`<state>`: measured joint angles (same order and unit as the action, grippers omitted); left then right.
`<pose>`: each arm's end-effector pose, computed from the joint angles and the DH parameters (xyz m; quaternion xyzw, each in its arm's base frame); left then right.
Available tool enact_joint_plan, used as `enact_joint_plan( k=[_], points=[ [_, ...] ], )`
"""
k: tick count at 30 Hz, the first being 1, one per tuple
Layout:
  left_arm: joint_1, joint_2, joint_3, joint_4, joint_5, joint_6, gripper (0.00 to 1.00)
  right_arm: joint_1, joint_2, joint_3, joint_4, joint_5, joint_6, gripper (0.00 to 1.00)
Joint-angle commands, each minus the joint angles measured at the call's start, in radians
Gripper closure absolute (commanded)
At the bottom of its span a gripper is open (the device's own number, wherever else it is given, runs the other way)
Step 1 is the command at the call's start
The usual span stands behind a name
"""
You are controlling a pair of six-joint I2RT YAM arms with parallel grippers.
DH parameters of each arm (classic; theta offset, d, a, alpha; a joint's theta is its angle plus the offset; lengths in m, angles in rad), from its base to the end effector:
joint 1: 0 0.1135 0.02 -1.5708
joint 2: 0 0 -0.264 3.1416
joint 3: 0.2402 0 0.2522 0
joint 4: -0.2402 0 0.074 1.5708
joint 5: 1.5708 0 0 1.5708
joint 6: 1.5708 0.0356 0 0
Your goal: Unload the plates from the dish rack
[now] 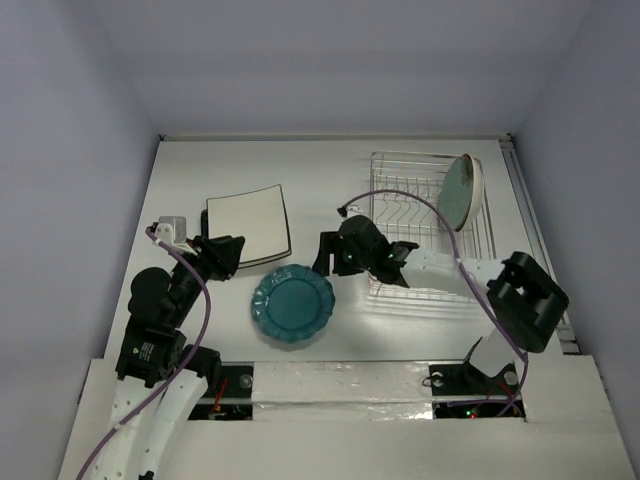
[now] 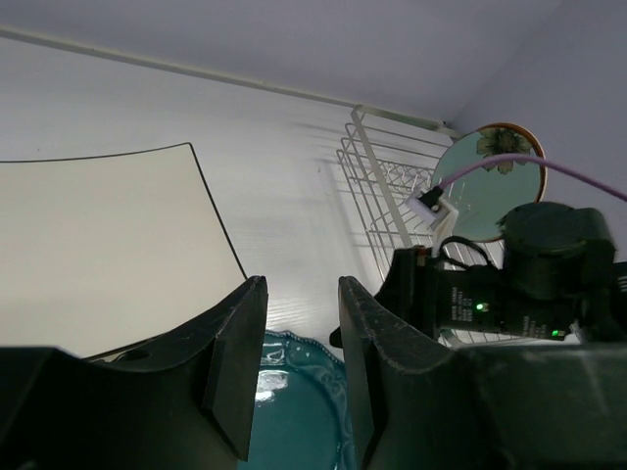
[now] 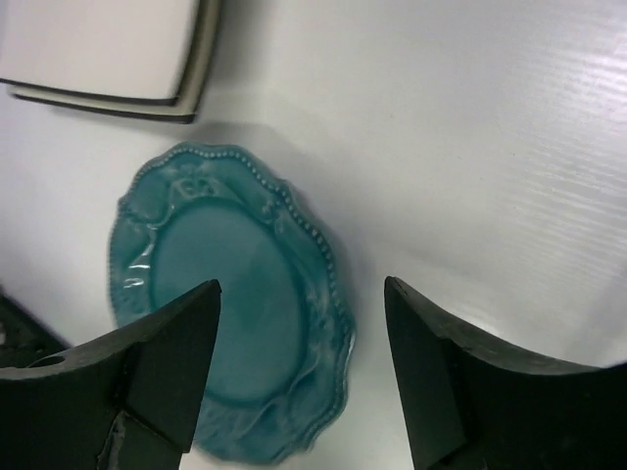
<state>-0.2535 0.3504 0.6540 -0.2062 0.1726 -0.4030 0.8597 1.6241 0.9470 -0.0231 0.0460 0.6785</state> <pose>0.0918 -0.0301 0.3452 0.0137 0.6722 -0.2927 0.6799 0.2273 0.2613 0.1998 -0.0724 0.9037 0.2782 0.3174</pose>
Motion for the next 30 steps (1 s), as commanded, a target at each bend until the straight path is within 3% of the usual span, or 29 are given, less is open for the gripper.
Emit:
enact_joint_plan(
  k=[1,3,4,5,6,10,11,14,21,22,23,26,30],
  points=[
    [0.003,-0.01,0.003,0.05,0.011,0.006,0.68,0.016,-0.169,0.088,-0.093,0.073,-0.079,0.28],
    [0.003,-0.011,0.003,0.047,0.011,0.006,0.68,0.0,-0.225,0.108,-0.135,0.145,-0.083,0.48],
    [0.003,-0.014,0.003,0.047,0.01,0.006,0.68,-0.019,-0.249,0.116,-0.152,0.158,-0.091,0.66],
    [0.003,-0.014,0.003,0.047,0.01,0.006,0.68,-0.04,-0.295,0.121,-0.187,0.17,-0.097,0.94],
    [0.003,-0.016,0.003,0.048,0.01,0.006,0.68,-0.068,-0.32,0.125,-0.204,0.195,-0.105,1.0],
    [-0.006,-0.027,0.001,0.05,0.005,0.007,0.79,-0.209,-0.435,0.136,-0.317,0.316,-0.154,1.0],
    [-0.006,-0.031,0.001,0.048,0.005,0.007,0.87,-0.259,-0.454,0.139,-0.368,0.357,-0.163,1.0],
    [-0.006,-0.039,0.004,0.044,-0.015,0.004,1.0,-0.356,-0.472,0.176,-0.46,0.494,-0.191,1.0],
    [-0.024,-0.051,0.004,0.036,-0.028,0.001,1.0,-0.501,-0.359,0.271,-0.54,0.569,-0.229,0.98],
    [-0.024,-0.054,0.004,0.036,-0.027,0.001,0.99,-0.501,-0.343,0.28,-0.547,0.595,-0.231,0.94],
    [-0.024,-0.056,0.004,0.036,-0.025,0.001,0.95,-0.514,-0.322,0.288,-0.552,0.591,-0.232,0.82],
    [-0.033,-0.06,0.006,0.036,-0.019,0.003,0.87,-0.533,-0.3,0.286,-0.554,0.618,-0.227,0.62],
    [-0.044,-0.064,0.004,0.036,-0.019,0.003,0.83,-0.554,-0.293,0.265,-0.555,0.649,-0.217,0.6]
  ],
)
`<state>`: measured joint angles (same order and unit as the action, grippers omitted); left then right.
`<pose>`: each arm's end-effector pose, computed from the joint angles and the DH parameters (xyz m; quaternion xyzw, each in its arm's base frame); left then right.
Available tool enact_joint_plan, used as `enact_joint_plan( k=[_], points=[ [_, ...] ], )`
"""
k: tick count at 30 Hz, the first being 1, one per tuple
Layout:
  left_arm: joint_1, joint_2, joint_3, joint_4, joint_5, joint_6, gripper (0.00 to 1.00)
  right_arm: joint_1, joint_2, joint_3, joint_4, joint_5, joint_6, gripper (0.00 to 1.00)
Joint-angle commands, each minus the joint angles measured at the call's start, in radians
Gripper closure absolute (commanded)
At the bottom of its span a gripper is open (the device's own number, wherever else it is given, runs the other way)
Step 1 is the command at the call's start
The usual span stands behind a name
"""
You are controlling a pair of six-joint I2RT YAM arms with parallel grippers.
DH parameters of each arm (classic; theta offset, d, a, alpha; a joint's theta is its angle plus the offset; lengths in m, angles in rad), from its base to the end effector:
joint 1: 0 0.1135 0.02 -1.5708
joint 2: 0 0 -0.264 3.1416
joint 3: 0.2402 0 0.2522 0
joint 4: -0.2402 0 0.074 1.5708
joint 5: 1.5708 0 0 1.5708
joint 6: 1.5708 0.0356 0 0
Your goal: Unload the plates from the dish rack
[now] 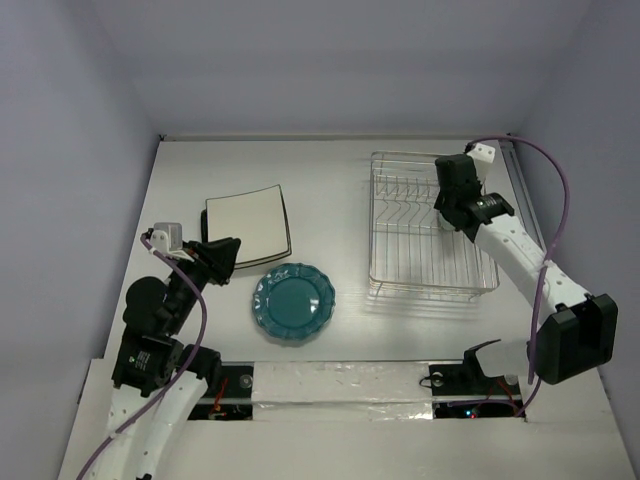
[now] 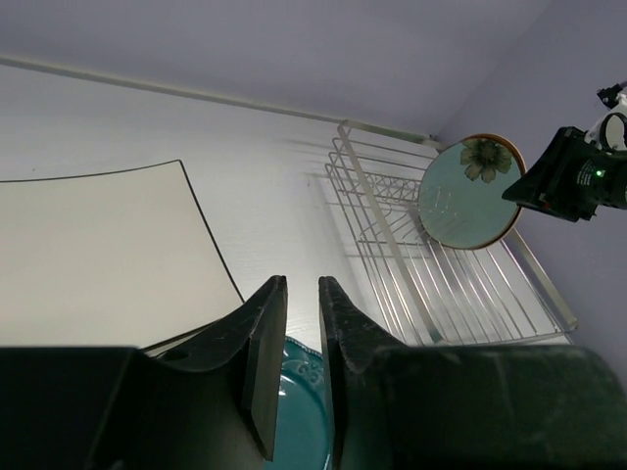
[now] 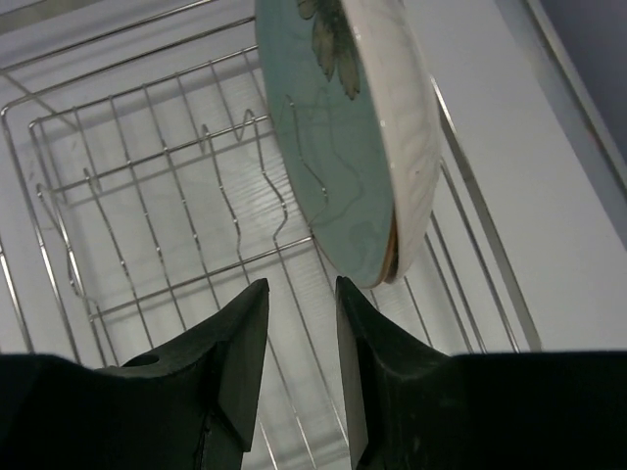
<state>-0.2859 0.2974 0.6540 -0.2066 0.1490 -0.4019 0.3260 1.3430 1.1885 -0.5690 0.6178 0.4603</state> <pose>0.0793 -0.0288 0.3489 0.0186 0.6525 -0.3006 0.6954 0.2803 0.0730 0.3241 0.1830 0.8581 -0.1060 0.4679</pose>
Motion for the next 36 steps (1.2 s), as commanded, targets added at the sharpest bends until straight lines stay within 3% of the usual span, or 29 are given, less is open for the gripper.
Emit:
enact_joint_plan(
  k=[1,10,18,22,28,31,36],
  points=[
    [-0.012,-0.011,0.006,0.036,0.004,0.002,0.82,-0.021,-0.01,0.02,-0.014,0.101,0.011,0.61],
    [-0.03,-0.011,0.006,0.035,0.004,0.003,0.8,-0.093,0.019,-0.012,0.06,0.04,-0.009,0.64],
    [-0.03,-0.006,0.007,0.033,0.004,0.003,0.8,-0.131,0.027,-0.041,0.087,0.085,-0.014,0.66],
    [-0.03,-0.003,0.007,0.033,0.006,0.002,0.8,-0.131,0.005,-0.041,0.083,0.01,-0.011,0.77],
    [-0.03,0.0,0.006,0.036,0.007,0.002,0.8,-0.131,-0.091,-0.082,0.071,-0.088,-0.005,0.61],
    [-0.03,0.002,0.006,0.036,0.007,0.002,0.79,-0.131,-0.116,-0.102,0.072,-0.133,-0.008,0.61],
    [-0.03,0.003,0.006,0.036,0.006,0.002,0.79,-0.131,-0.108,-0.125,0.121,-0.205,-0.002,0.71]
  ],
)
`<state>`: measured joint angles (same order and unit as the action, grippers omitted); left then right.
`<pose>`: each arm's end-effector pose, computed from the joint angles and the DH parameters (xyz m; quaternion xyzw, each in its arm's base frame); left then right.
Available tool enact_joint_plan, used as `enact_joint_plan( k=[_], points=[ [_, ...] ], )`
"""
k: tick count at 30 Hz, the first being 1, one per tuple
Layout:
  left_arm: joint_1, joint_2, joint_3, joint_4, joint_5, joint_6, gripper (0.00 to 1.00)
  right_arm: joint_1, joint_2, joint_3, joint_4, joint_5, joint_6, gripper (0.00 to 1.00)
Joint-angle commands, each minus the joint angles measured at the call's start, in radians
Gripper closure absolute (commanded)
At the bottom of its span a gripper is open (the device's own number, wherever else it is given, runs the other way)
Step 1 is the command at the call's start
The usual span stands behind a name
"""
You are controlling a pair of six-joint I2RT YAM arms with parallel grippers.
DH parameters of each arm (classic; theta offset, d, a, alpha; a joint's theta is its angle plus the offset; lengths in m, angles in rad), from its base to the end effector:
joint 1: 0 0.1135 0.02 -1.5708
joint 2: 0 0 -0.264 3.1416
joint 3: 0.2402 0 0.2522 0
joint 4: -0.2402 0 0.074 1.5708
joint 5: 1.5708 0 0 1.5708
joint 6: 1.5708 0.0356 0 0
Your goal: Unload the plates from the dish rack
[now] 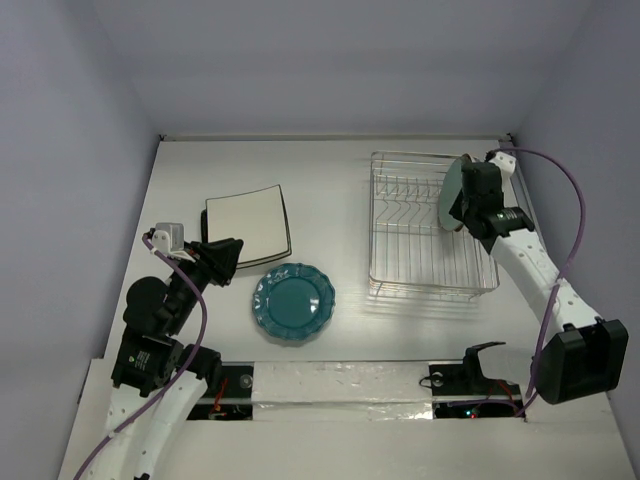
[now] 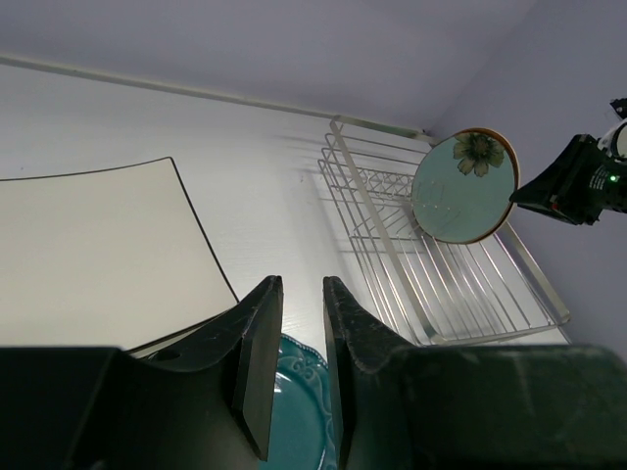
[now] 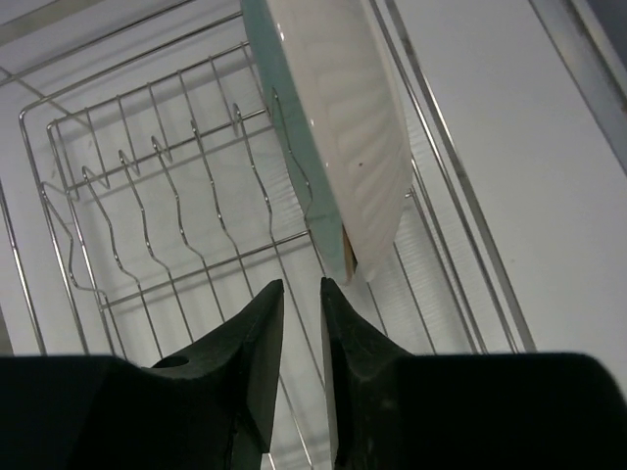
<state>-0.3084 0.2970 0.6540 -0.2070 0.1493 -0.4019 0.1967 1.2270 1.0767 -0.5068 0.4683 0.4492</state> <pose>0.0785 -0.0306 0.3489 0.0261 0.6523 -0.3085 0.6919 0.2640 0.0362 0.3201 0.2115 0.8531 -0.0613 0.4730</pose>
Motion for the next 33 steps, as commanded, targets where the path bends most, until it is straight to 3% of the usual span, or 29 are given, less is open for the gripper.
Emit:
enact_joint_plan(
  k=[1,3,7,16,33],
  points=[
    [-0.008,0.002,0.006,0.037,0.006,0.002,0.79,-0.002,0.02,-0.011,0.062,-0.054,0.013,0.74],
    [-0.008,0.002,0.006,0.037,0.004,0.002,0.79,-0.002,0.048,-0.012,0.085,-0.057,0.016,0.79],
    [-0.008,0.004,0.006,0.037,0.004,0.002,0.79,-0.002,0.094,-0.011,0.102,-0.02,0.02,0.8],
    [-0.008,0.004,0.007,0.035,0.004,0.002,0.79,-0.002,0.091,-0.027,0.099,0.096,0.032,0.74],
    [-0.008,0.007,0.006,0.037,0.006,0.002,0.79,-0.002,0.002,-0.089,0.1,0.082,0.039,0.74]
  ],
)
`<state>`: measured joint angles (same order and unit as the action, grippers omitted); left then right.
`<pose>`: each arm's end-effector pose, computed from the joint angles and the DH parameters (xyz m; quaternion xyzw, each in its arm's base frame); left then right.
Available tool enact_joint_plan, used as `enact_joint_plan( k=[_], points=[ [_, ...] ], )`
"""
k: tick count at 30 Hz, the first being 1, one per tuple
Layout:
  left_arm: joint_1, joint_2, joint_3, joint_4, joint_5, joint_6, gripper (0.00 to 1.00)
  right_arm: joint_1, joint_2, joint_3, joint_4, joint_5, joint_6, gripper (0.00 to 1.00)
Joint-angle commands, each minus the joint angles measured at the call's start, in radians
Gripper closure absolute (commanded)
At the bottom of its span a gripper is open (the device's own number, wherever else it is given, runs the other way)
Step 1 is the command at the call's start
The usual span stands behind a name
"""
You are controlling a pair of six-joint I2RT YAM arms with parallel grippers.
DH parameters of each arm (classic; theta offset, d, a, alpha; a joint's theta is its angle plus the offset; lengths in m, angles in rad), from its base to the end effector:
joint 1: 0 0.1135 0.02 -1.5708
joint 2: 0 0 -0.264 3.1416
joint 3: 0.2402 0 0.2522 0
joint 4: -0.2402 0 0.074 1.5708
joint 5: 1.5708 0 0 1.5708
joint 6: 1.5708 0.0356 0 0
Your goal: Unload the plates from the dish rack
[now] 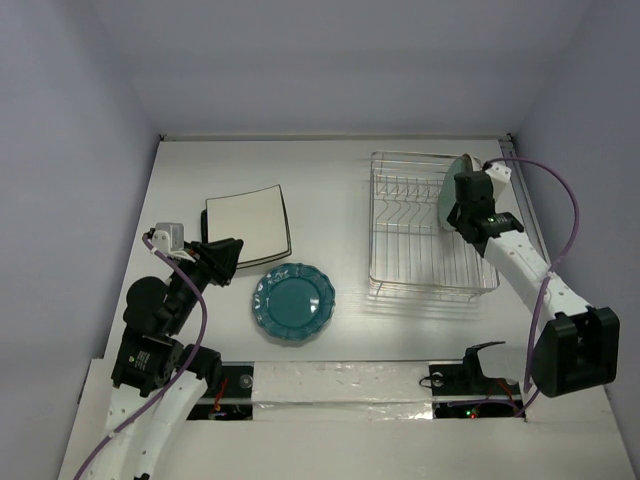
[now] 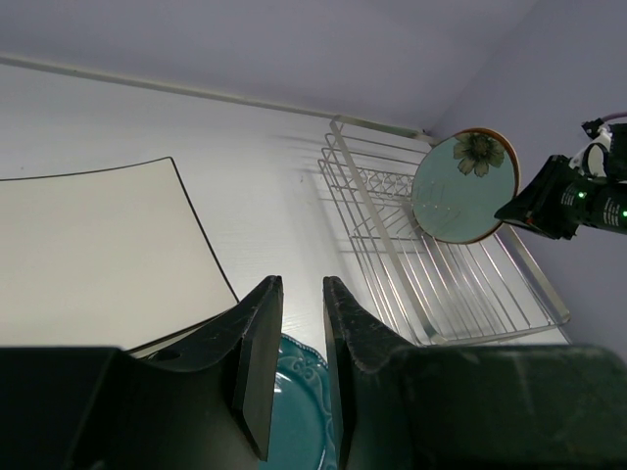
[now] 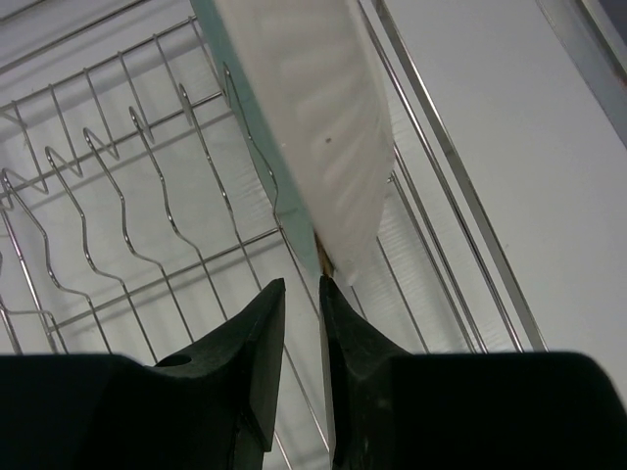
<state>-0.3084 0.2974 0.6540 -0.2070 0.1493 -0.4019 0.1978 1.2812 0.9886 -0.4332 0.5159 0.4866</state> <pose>0.0786 -0.0306 0.3489 0.0261 0.6524 -0.3084 0.6918 0.2731 0.0368 0.2836 0.2304 0.8577 -0.0861 0.4516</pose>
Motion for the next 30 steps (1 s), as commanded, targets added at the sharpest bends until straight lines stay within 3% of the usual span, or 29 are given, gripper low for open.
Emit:
enact_joint_plan(
  k=[1,26,30],
  points=[
    [-0.008,0.005,0.006,0.035,0.004,0.002,0.79,-0.003,-0.051,-0.001,0.025,0.039,0.0,0.74],
    [-0.008,0.019,0.007,0.037,0.009,0.003,0.79,-0.032,0.082,0.028,0.071,0.14,-0.01,0.74],
    [-0.008,0.02,0.007,0.037,0.009,0.003,0.79,-0.032,0.113,0.048,0.083,0.168,-0.006,0.67]
  ],
)
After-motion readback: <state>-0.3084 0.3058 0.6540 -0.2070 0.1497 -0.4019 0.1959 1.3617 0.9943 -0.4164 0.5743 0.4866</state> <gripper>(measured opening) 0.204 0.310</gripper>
